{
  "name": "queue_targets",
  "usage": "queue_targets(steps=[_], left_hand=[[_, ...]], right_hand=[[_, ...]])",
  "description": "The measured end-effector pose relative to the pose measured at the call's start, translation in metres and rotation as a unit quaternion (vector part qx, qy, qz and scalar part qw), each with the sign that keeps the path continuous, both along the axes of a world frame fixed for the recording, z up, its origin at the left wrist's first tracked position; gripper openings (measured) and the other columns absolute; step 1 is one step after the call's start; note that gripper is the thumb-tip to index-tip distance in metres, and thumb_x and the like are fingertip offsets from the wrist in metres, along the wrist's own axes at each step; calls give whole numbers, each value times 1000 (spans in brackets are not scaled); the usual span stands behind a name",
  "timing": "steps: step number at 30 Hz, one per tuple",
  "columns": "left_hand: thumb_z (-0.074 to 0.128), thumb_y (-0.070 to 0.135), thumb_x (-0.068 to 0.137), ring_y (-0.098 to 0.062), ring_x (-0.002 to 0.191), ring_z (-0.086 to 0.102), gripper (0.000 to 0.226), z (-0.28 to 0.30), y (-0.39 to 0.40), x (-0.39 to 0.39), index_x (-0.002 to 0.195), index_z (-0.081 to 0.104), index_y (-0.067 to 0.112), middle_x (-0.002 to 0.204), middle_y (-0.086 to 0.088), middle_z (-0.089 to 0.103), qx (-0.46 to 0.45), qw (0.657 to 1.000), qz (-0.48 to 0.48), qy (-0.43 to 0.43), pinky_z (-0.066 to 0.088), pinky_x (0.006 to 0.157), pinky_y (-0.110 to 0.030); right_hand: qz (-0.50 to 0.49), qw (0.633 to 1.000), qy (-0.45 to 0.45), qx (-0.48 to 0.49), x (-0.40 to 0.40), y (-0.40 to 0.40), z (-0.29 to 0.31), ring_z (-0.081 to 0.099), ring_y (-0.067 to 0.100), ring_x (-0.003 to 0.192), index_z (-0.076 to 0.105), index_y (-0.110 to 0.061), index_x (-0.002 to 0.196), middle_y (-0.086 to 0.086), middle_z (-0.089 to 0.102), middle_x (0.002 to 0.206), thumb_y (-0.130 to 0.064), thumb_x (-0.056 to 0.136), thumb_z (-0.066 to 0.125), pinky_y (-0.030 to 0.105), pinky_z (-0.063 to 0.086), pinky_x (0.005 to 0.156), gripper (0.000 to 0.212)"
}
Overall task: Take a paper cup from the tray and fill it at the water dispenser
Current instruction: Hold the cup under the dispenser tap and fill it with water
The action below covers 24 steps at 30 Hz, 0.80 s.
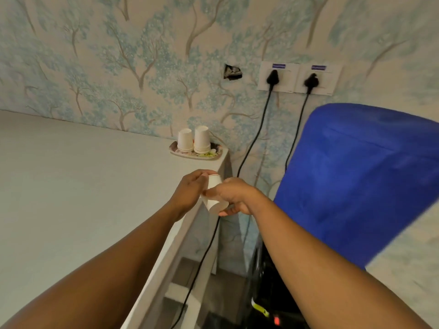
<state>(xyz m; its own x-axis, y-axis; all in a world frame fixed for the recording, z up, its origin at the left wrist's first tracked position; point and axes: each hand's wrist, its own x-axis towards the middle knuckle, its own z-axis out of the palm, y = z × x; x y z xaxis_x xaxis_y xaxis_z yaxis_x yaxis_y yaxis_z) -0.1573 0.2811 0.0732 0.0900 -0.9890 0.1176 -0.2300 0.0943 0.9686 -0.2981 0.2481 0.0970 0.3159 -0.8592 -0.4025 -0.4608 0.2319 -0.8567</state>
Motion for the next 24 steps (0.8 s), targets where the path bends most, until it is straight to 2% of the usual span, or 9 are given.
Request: queue_targets(steps=[4, 6, 8, 10, 14, 16, 18, 21, 24], left_hand=[[45, 11, 99, -18, 103, 64, 30, -9, 38, -35, 108, 73, 20, 108, -1, 71, -6, 999, -30, -27, 52, 86, -32], [49, 10, 97, -18, 101, 66, 27, -15, 56, -53, 105, 74, 18, 104, -2, 72, 1, 998, -48, -46, 52, 85, -31], [52, 10, 95, -16, 97, 67, 25, -22, 73, -71, 102, 74, 19, 101, -2, 73, 9, 996, -68, -62, 51, 79, -26], [54, 11, 95, -12, 94, 66, 22, -31, 87, -85, 100, 74, 20, 99, 0, 72, 11, 994, -74, -79, 51, 77, -21], [59, 13, 93, 6, 89, 61, 20, -53, 115, -111, 98, 75, 25, 95, 12, 70, -27, 993, -59, -102, 41, 73, -1], [62, 16, 92, 11, 91, 60, 16, -69, 125, -122, 99, 75, 24, 97, 17, 68, -41, 990, -52, -123, 41, 74, -4], [65, 19, 91, 11, 89, 60, 14, -88, 131, -133, 97, 74, 27, 99, 19, 67, -50, 986, -51, -153, 44, 76, -15], [64, 19, 90, -4, 105, 57, 18, -117, 137, -150, 99, 71, 34, 109, 14, 66, -34, 979, -51, -193, 47, 88, -33], [64, 16, 88, -10, 117, 47, 27, -144, 146, -169, 109, 67, 34, 116, 14, 62, -38, 967, -62, -244, 40, 95, -28]], right_hand=[[-35, 999, -24, -7, -37, 42, -20, 70, 23, 83, 61, -18, 101, 9, 71, 93, -22, 71, 81, 38, 62, 65, 36], [-51, 998, -33, -14, -54, 64, -31, 69, 20, 83, 64, -22, 93, 6, 72, 89, -21, 71, 79, 42, 62, 68, 27], [-67, 997, -38, -21, -70, 85, -46, 69, 20, 86, 63, -21, 102, 6, 71, 94, -23, 71, 79, 43, 63, 68, 35], [-87, 995, -31, -26, -84, 104, -63, 66, 20, 89, 53, -18, 112, 7, 67, 102, -24, 69, 80, 39, 63, 64, 52], [-122, 992, -8, -21, -115, 140, -105, 62, 18, 90, 43, -16, 115, 5, 60, 105, -22, 66, 84, 32, 57, 58, 64], [-136, 990, -5, -25, -128, 156, -132, 63, 17, 91, 44, -14, 117, 6, 61, 107, -20, 64, 85, 28, 55, 58, 67], [-145, 989, -3, -18, -144, 172, -160, 63, 13, 89, 45, -16, 115, 3, 62, 106, -20, 62, 86, 24, 53, 59, 67], [-160, 987, 7, -5, -164, 191, -197, 61, 8, 83, 45, -21, 108, -3, 61, 99, -21, 64, 85, 21, 52, 56, 60], [-193, 981, 21, -17, -180, 205, -230, 56, 0, 77, 45, -22, 106, -9, 57, 93, -21, 63, 85, 15, 44, 48, 59]])
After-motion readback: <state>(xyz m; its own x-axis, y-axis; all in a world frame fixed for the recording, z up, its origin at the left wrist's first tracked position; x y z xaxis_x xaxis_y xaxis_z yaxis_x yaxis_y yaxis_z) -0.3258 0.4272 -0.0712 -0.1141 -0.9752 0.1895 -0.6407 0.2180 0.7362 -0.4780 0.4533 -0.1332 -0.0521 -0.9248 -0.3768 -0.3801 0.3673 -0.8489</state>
